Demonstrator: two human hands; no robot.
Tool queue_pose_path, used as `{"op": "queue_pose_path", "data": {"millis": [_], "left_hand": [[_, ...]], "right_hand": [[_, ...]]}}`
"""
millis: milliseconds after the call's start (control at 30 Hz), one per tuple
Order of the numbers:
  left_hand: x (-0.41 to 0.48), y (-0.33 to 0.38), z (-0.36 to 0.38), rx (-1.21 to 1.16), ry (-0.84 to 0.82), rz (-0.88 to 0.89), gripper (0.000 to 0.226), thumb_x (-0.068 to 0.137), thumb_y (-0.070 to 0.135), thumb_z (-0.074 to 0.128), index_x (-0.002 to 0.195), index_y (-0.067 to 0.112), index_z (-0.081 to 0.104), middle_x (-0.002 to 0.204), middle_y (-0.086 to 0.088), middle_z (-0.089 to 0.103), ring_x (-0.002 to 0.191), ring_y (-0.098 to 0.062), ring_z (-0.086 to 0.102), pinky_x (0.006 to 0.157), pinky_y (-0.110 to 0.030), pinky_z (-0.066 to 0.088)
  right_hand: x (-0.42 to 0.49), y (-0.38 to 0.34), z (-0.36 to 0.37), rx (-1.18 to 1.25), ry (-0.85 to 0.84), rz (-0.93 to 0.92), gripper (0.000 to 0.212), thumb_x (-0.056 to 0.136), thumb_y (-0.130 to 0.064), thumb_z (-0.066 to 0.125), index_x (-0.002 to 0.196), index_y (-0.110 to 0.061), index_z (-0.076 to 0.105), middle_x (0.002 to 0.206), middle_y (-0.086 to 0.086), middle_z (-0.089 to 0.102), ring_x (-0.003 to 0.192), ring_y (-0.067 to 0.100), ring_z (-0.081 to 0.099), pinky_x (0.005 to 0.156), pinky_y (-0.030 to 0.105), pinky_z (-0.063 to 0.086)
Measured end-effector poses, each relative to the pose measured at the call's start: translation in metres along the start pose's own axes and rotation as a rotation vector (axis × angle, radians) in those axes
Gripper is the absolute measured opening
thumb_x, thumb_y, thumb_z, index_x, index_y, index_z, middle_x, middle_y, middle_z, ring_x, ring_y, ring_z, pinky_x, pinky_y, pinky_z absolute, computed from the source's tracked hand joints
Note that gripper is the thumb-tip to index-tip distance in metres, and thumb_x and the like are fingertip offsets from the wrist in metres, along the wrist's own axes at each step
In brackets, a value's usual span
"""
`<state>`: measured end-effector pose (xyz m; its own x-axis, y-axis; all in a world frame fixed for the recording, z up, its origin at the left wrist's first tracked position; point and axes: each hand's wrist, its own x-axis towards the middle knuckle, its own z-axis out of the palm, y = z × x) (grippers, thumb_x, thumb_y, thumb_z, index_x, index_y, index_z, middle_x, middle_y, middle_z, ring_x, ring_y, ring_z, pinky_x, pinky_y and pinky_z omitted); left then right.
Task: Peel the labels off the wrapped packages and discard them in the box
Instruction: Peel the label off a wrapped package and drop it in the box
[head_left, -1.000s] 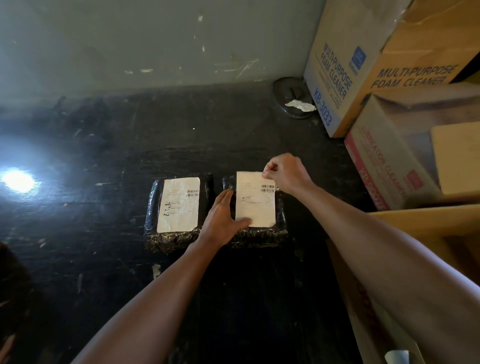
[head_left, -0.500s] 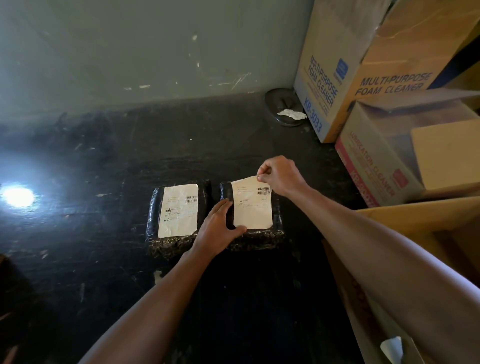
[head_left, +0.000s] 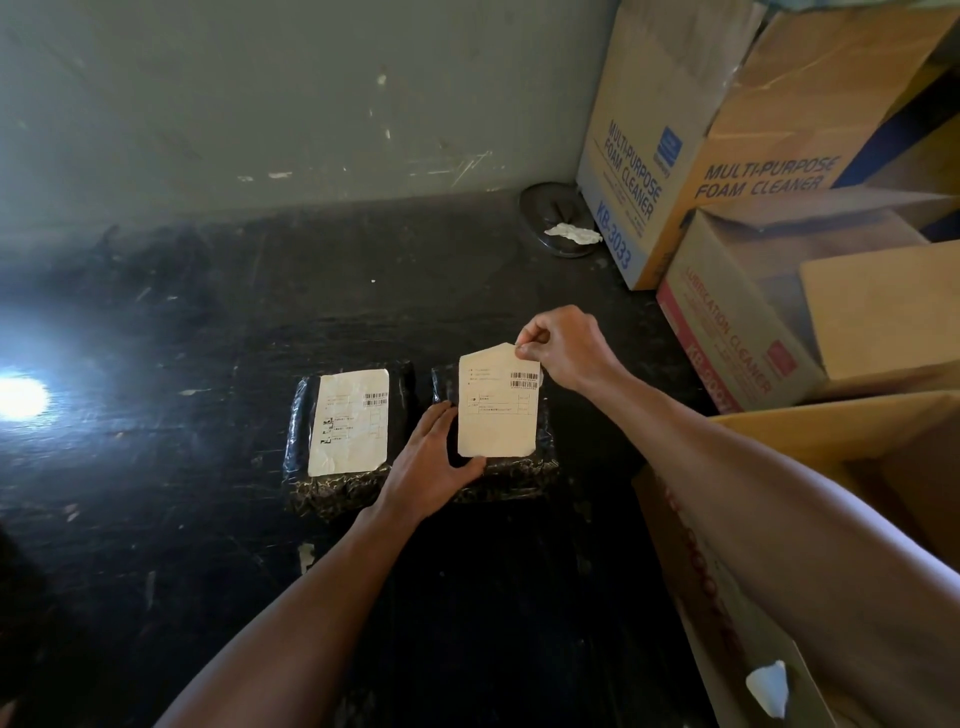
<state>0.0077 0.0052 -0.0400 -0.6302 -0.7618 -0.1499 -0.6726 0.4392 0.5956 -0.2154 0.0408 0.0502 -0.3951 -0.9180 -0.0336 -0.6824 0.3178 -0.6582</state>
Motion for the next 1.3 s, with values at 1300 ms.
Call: {"op": "queue_pose_path", "data": {"millis": [1300], "left_hand": [[-0.018,0.103,-0.005,-0.029,0.000,0.177,0.075,0.092,0.051,0.058,0.154,0.023,0.026,0.158,0.000,0.029,0.143,-0.019,0.031,0.112,-0.041,0.034]], "right_hand": [[-0.111,0.050,-0.107,0.134,0.470,0.235,0.008,0.084,-0.016,0.079,0.079,-0.021,0.076,0.091,0.000,0.075,0.082,0.012,0.068,0.067,0.020,0.050]]}}
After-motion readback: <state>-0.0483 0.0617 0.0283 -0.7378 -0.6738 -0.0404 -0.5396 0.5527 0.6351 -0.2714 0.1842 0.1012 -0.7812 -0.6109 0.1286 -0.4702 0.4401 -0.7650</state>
